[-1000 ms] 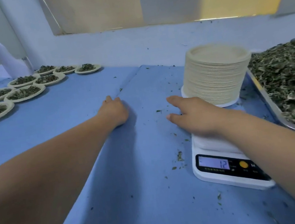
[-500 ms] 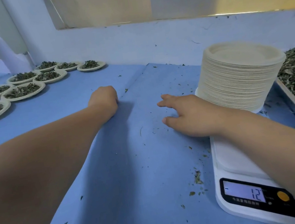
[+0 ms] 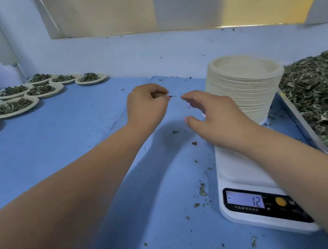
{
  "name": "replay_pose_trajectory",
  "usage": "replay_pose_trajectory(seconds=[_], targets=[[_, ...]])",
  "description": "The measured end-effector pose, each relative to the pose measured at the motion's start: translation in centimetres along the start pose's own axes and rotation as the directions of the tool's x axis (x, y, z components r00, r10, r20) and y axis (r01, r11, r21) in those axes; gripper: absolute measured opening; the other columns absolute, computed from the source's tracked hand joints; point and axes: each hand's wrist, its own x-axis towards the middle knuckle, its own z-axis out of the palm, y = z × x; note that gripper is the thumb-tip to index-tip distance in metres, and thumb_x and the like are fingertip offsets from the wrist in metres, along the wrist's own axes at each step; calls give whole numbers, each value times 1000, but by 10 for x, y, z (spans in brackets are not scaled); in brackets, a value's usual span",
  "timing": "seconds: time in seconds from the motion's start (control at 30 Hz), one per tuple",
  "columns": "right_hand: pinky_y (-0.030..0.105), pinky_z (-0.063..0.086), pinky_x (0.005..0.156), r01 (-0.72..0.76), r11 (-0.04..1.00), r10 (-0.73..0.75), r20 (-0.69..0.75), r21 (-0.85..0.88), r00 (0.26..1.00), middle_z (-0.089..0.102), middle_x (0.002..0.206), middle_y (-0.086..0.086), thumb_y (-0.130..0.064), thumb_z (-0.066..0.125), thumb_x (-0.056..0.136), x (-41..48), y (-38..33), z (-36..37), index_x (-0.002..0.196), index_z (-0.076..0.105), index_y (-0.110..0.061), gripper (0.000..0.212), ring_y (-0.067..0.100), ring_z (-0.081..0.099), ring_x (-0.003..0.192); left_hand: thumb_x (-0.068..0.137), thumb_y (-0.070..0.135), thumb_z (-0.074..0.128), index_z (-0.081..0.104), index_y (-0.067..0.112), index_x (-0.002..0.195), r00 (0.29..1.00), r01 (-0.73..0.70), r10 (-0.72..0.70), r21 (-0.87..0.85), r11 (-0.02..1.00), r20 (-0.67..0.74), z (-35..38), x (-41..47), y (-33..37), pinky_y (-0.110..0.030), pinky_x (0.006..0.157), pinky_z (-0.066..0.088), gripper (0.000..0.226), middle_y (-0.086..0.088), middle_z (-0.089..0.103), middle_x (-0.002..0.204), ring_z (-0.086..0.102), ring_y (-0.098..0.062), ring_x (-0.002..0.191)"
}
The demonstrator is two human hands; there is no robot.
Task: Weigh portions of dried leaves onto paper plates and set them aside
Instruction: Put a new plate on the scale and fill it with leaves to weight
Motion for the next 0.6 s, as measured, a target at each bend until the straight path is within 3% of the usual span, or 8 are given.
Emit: replay_pose_trajectory(seconds=[0.1, 0.2, 0.27, 0.4, 0.5, 0.6], targets=[[29, 52, 99, -31, 993, 47, -150, 110, 988, 65, 118, -16, -23, 70, 90, -14, 7, -18, 133, 62, -30, 44, -3, 64, 106, 81, 9, 73, 75, 23, 79, 988, -10, 39, -190, 982, 150, 23, -31, 35, -35, 73, 57, 14, -4, 75, 75, 72, -21, 76], [36, 57, 88, -23, 999, 29, -269, 27, 963, 74, 100, -9, -14, 69, 89, -36, 18, -40, 112, 74, -21, 25, 6, 71, 91, 79, 7, 69, 73, 23, 79, 962, -64, 116, -210, 976, 247, 44, -56, 58, -36, 69, 54, 16, -10, 74, 74, 69, -25, 73], [35, 57, 84, -37, 998, 22, -322, -41, 946, 77, 91, -2, -11, 72, 88, -54, 26, -57, 104, 78, -18, 19, 11, 71, 83, 81, 5, 67, 71, 25, 82, 947, -101, 156, -198, 975, 282, 58, -69, 68, -29, 68, 52, 21, -1, 73, 69, 66, -16, 71], [32, 56, 78, -118, 984, 71, -319, -131, 945, 75, 81, -7, -13, 71, 88, -86, 47, -85, 98, 79, -24, 16, 11, 68, 75, 87, 4, 63, 74, 22, 93, 892, -258, 300, -164, 952, 339, 80, -88, 86, -16, 76, 51, 22, 11, 75, 74, 65, 3, 77], [32, 55, 77, -250, 966, 209, -372, -65, 904, 68, 75, -15, -15, 66, 89, -103, 68, -103, 87, 67, -32, 17, 5, 63, 72, 91, 12, 65, 75, 23, 98, 871, -380, 399, -122, 917, 288, 93, -87, 101, -19, 82, 50, 16, 15, 73, 81, 64, -1, 83], [43, 58, 73, -370, 929, 339, -384, -6, 859, 69, 75, -9, -17, 55, 90, -116, 91, -124, 88, 55, -32, 15, 16, 66, 75, 91, 15, 55, 73, 21, 108, 799, -589, 558, 101, 802, 225, 100, -72, 119, -32, 84, 50, 26, 10, 73, 98, 61, -14, 99]])
